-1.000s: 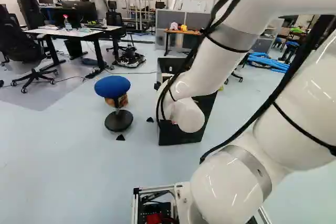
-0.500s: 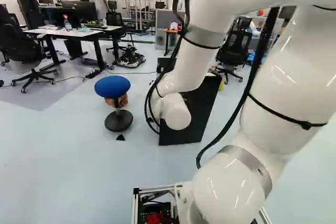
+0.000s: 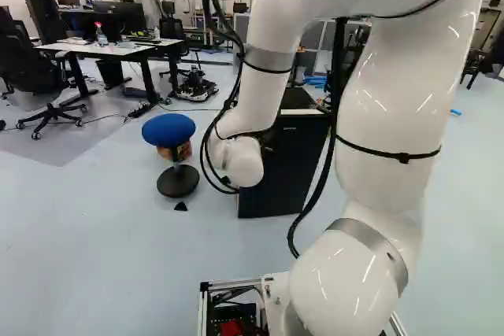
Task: Grab a drink from the fridge
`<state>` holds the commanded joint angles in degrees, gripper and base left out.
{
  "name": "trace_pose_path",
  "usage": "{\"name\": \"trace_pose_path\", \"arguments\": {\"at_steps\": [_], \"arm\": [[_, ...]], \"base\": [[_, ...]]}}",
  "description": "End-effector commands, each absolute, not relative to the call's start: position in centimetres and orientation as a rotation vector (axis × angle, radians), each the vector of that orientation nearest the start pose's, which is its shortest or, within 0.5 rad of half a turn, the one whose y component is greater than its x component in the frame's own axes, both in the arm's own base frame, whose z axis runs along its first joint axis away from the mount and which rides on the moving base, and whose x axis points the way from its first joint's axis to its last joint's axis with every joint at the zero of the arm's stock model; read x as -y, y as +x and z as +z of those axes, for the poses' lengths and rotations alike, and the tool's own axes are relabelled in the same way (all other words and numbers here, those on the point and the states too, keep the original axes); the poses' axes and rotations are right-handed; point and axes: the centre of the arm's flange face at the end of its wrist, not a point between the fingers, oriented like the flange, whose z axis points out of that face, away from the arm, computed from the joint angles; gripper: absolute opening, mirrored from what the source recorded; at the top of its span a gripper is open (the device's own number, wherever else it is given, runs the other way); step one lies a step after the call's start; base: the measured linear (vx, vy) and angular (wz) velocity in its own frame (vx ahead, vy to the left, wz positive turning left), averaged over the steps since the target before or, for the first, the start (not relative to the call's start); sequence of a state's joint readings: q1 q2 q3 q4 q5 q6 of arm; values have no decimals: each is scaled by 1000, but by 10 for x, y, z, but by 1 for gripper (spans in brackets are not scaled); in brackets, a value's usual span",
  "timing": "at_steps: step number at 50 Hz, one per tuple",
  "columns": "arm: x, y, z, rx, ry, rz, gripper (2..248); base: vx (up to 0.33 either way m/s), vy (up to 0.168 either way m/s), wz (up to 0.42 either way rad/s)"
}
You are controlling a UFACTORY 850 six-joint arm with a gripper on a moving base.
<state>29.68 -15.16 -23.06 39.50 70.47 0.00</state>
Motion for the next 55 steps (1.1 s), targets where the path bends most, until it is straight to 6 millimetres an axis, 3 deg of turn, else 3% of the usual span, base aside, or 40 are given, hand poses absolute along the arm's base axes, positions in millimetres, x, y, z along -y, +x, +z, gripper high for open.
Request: {"name": "trace_pose_path", "arguments": {"at_steps": [17,26,55], "arm": [[-159,383,299,-356,-2487,-2011,247],[-164,394,299,-412,-2468,-2052,247],[-165,407,298,-474,-2459,-2079,247]], "base": [[0,0,0],[0,0,0],[0,0,0]]}}
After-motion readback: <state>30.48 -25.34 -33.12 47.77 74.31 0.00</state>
